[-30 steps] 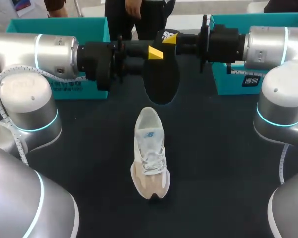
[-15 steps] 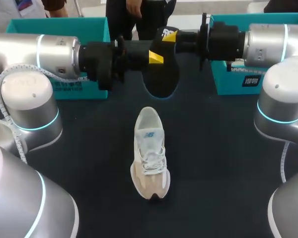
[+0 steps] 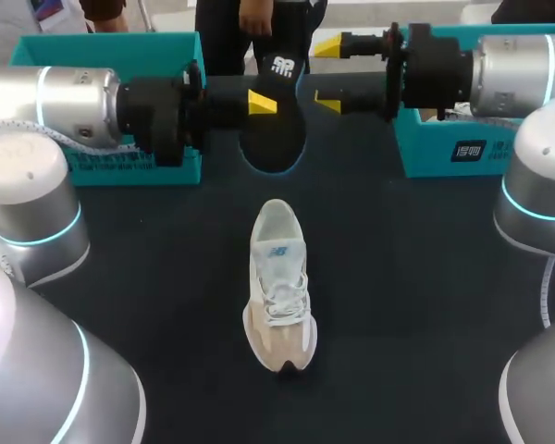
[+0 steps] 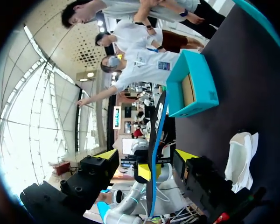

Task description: Take the shoe out of the shoebox, open the shoe tongue, remove and reinsert the insole, then place the shoe into the shoebox

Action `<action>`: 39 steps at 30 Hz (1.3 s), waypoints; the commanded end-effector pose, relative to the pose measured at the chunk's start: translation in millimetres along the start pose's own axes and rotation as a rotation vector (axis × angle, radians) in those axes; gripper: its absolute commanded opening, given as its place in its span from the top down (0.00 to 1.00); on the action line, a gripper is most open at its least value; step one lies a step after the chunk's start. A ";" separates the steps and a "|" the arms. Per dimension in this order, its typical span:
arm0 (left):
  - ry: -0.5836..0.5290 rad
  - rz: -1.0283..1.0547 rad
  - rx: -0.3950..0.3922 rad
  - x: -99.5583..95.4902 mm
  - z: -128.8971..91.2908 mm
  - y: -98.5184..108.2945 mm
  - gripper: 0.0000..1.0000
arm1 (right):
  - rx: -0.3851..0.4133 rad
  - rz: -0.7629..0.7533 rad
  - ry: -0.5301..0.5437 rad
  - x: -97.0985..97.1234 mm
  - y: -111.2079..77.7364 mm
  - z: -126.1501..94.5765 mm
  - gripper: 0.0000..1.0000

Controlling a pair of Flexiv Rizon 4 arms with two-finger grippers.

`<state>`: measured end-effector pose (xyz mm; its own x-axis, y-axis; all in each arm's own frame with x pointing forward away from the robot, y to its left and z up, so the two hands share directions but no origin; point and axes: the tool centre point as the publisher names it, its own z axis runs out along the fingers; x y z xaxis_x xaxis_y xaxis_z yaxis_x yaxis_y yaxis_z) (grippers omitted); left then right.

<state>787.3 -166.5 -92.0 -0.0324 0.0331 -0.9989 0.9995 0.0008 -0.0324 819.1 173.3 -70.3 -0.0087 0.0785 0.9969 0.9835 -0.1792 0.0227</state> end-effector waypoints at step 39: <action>0.023 0.033 0.104 -4.1 -33.3 -14.0 1.00 | 0.143 0.004 -0.026 -23.6 -48.3 -79.9 0.00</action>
<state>777.9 -139.5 -85.6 0.0013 0.0561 -0.9984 0.9940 -0.1092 -0.0048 768.3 113.1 -88.8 -0.0022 0.1013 0.9949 0.9997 -0.0256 0.0048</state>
